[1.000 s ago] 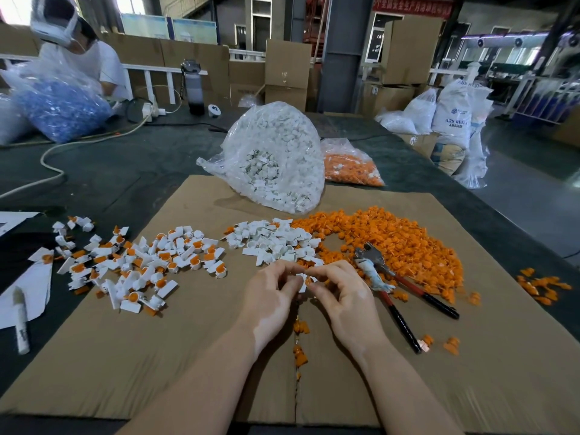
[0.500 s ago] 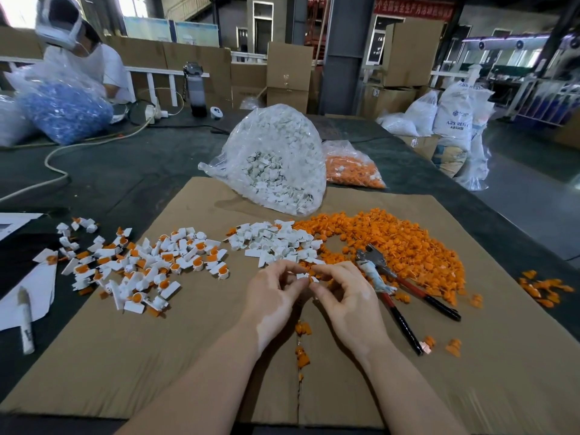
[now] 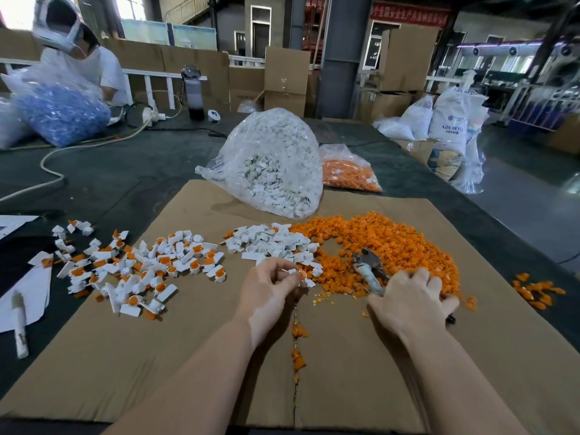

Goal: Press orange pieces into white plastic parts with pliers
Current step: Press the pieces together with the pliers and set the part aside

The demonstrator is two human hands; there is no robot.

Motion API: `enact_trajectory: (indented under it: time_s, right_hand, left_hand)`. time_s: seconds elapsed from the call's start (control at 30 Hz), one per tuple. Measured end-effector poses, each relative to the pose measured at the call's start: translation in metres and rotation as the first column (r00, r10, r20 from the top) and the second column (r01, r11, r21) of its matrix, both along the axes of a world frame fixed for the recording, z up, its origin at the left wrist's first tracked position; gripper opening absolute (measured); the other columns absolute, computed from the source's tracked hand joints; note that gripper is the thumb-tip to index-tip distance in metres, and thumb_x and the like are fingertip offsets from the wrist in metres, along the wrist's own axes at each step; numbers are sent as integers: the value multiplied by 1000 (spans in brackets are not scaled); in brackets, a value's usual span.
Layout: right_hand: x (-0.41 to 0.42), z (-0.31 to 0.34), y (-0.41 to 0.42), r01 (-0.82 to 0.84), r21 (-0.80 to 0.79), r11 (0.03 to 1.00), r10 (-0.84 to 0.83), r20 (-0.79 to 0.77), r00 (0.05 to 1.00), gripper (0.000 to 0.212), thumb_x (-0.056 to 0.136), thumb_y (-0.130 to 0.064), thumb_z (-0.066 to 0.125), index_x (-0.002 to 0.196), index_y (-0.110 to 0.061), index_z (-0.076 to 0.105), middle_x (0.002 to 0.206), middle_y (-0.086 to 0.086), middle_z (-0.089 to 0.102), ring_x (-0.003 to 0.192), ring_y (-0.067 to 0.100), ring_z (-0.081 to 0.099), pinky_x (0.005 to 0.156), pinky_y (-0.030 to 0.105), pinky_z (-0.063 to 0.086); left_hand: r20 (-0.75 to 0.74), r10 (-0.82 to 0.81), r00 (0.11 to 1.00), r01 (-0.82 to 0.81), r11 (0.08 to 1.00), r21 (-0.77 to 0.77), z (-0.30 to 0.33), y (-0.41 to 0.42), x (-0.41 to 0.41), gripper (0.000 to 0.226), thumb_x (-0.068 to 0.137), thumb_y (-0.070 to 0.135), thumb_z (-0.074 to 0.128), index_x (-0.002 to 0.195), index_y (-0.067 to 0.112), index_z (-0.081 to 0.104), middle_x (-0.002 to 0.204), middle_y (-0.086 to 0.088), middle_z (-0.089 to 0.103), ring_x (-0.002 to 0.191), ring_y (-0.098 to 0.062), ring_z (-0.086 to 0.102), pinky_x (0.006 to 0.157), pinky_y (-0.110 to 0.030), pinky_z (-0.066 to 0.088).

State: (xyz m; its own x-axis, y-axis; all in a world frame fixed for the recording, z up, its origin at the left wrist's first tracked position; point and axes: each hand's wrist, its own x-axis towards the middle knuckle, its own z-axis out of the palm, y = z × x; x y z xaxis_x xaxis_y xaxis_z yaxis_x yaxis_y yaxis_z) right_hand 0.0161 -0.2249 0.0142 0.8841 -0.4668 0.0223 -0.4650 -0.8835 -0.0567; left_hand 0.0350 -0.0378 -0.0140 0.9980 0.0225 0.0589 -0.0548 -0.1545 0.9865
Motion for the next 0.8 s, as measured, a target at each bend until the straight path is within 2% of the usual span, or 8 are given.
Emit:
enact_trajectory:
  time_s: [0.1,0.17,0.3,0.4,0.47,0.6,0.67,0.8]
  right_hand:
    - [-2,4,-1,-42,-7,999,42,51,998,42,88,-48,48,113,-14,47,124,9,45,117,27,39,95,45,33]
    - [-5,9,4,-123,51,991,115,126,985,34,90,-45,46,105,-15,43,113,6,52,107,26,48,86,40,40]
    - [-11,23,20,-323,314,893,283,166,945,27,92,-42,42,86,-16,46,86,2,53,79,22,53,62,32,39]
    - [-15,32,33,-395,521,757,394,120,911,33,91,-40,46,79,-12,55,84,5,56,75,23,55,62,32,37]
    - [-18,35,40,-400,615,680,441,92,893,34,91,-36,48,74,-7,58,76,8,57,63,20,51,60,31,35]
    - [-21,38,44,-375,712,594,479,61,876,33,92,-28,48,64,-10,46,56,5,39,44,14,31,52,30,24]
    - [-22,40,43,-340,766,545,477,49,878,34,91,-25,48,61,-9,47,50,2,45,39,12,36,47,25,27]
    - [-20,41,43,-315,781,540,496,7,869,25,86,-22,49,66,-8,53,61,6,55,51,18,46,55,28,34]
  left_hand:
    - [-23,-10,1000,8,998,-67,3,0,-1,8,87,11,64,95,9,64,66,-4,63,56,-4,60,51,-12,44]
    - [-46,-28,999,22,990,-141,6,0,-1,8,88,7,62,96,5,63,60,1,65,55,-4,62,50,-13,46]
    - [-118,-13,993,-23,956,-292,11,-2,0,13,87,1,62,100,0,60,58,-2,62,48,-5,58,49,-15,48]
    - [-187,-8,982,-67,918,-390,13,-2,1,15,87,-1,61,102,0,59,63,-6,61,46,-4,58,45,-15,47]
    - [-207,-14,978,-78,899,-431,13,-1,1,16,87,-1,60,103,-1,59,62,-6,60,46,-4,58,46,-16,49]
    - [-210,15,978,-106,897,-428,12,-2,2,10,88,-1,59,97,2,60,67,-9,61,47,-5,57,47,-17,50]
    - [-213,51,976,-140,893,-428,11,-3,4,7,87,-1,60,92,4,60,67,-9,61,46,-6,56,46,-17,48]
    - [-228,76,971,-172,882,-438,10,-5,6,6,87,-2,59,87,5,60,67,-8,60,44,-4,56,44,-15,47]
